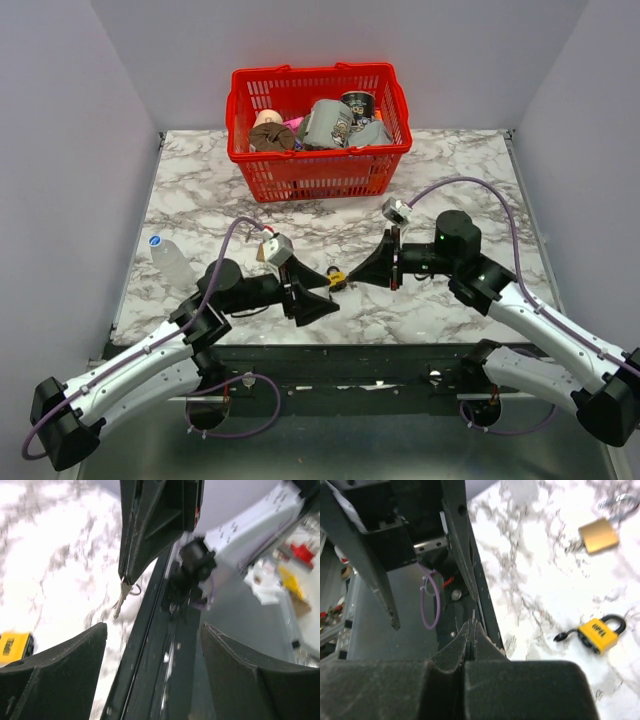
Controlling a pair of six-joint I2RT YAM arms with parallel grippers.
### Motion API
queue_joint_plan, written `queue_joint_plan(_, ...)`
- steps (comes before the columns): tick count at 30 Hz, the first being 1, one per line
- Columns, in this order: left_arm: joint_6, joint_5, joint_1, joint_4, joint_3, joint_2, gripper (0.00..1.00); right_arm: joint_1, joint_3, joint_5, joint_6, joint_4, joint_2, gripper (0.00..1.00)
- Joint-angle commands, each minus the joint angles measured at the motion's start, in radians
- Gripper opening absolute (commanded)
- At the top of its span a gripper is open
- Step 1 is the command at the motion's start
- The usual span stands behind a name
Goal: Unlock with the key
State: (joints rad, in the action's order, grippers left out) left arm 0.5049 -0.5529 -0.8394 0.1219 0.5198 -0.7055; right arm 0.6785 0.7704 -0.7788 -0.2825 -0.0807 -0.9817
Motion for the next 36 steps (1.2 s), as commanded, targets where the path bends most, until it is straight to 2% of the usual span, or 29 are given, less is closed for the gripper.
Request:
queue_joint_plan(1,0.213,0.192,0.003,0.376,-0.133,0.07,0.83,-0.004,-0.092,0.036,-0.162,0.361,0.051,0.01)
queue_joint_plan(2,0.234,0.22,0.002,0.48,-0.174,0.072,0.83,-0.004,-0.103,0.014,-0.182,0.418,0.045,0.01)
queue_joint_plan(4,0.264,0.271,0.002,0.565,-0.198,0.061,0.83,-0.002,-0.109,0.012,-0.233,0.499,0.029,0.01)
queue_joint_plan(5,0.276,0.271,0.002,0.615,-0.195,0.049,0.77,-0.002,-0.115,0.012,-0.251,0.522,0.005,0.01)
queue_joint_plan(9,0.294,0.234,0.002,0.669,-0.153,-0.046,0.74,0.0,-0.163,-0.011,-0.351,0.749,-0.044,0.01)
queue_joint_plan(12,0.316,0.263,0.002,0.728,-0.172,-0.054,0.66,-0.002,-0.172,-0.014,-0.379,0.788,-0.06,0.01)
queue_joint_plan(14,0.316,0.283,0.002,0.72,-0.176,-0.052,0.6,-0.002,-0.18,-0.007,-0.383,0.794,-0.058,0.0)
queue_joint_plan(22,0.316,0.3,0.002,0.674,-0.179,-0.043,0.53,-0.002,-0.194,0.068,-0.342,0.719,0.003,0.01)
queue_joint_plan(24,0.314,0.304,0.002,0.668,-0.181,-0.043,0.45,-0.002,-0.197,0.084,-0.339,0.71,0.015,0.01)
queue_joint_plan(31,0.323,0.305,0.002,0.668,-0.179,-0.052,0.43,-0.002,-0.214,0.099,-0.336,0.708,0.026,0.01)
queue_joint_plan(36,0.325,0.295,0.002,0.67,-0.173,-0.065,0.33,-0.002,-0.227,0.115,-0.339,0.719,0.035,0.01)
